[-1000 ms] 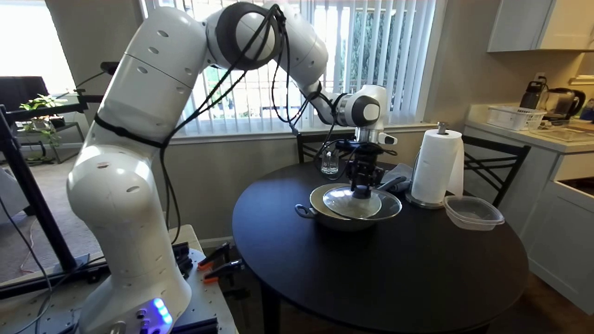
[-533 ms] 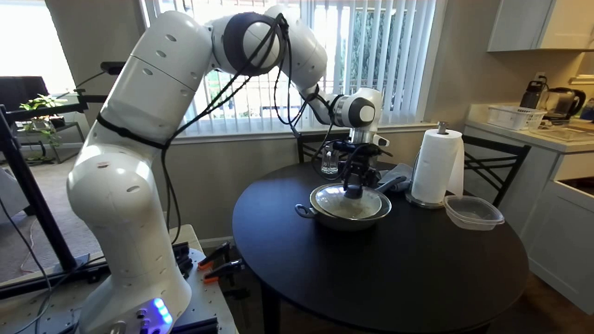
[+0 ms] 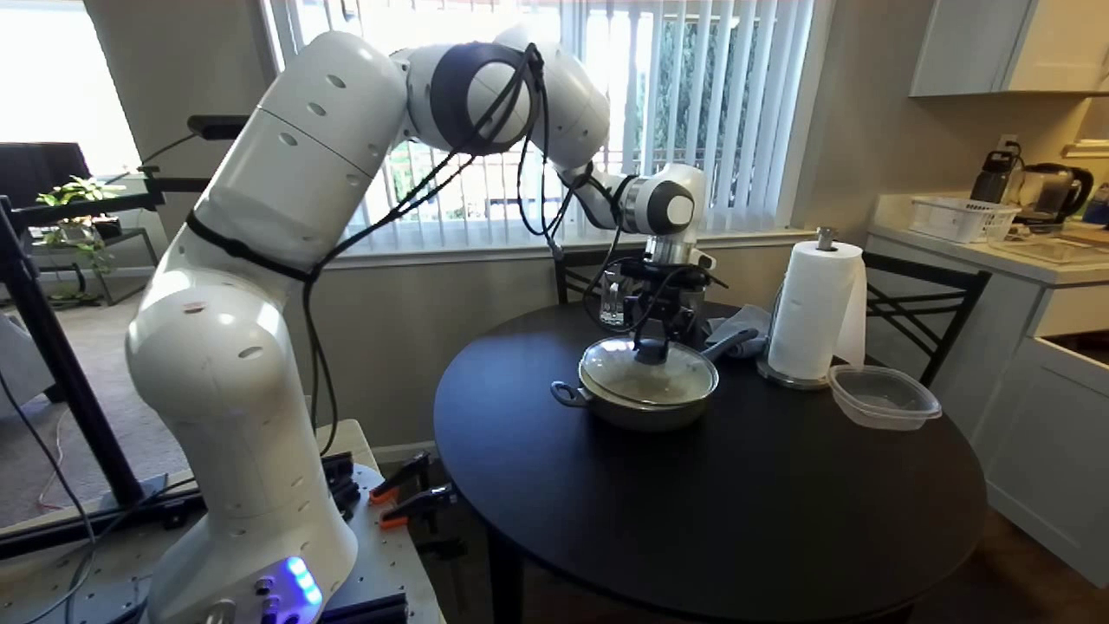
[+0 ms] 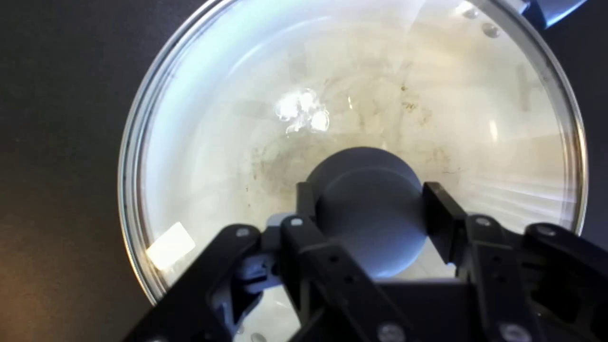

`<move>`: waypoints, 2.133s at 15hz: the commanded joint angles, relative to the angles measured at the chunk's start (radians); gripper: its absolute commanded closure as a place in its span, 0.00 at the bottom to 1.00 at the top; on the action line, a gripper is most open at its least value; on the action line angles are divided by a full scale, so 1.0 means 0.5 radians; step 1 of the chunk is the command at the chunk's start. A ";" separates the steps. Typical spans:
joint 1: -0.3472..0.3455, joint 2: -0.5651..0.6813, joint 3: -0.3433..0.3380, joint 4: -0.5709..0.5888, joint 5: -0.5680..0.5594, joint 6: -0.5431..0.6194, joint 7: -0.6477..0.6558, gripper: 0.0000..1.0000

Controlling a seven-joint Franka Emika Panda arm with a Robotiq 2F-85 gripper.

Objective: Place the lid on the pot

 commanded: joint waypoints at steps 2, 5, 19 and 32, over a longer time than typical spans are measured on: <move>0.023 0.058 0.025 0.134 0.010 -0.135 -0.106 0.67; 0.035 0.075 0.020 0.156 0.003 -0.137 -0.093 0.67; 0.029 0.101 -0.016 0.135 -0.007 -0.094 -0.045 0.67; 0.046 0.070 -0.020 0.081 -0.032 -0.140 -0.036 0.67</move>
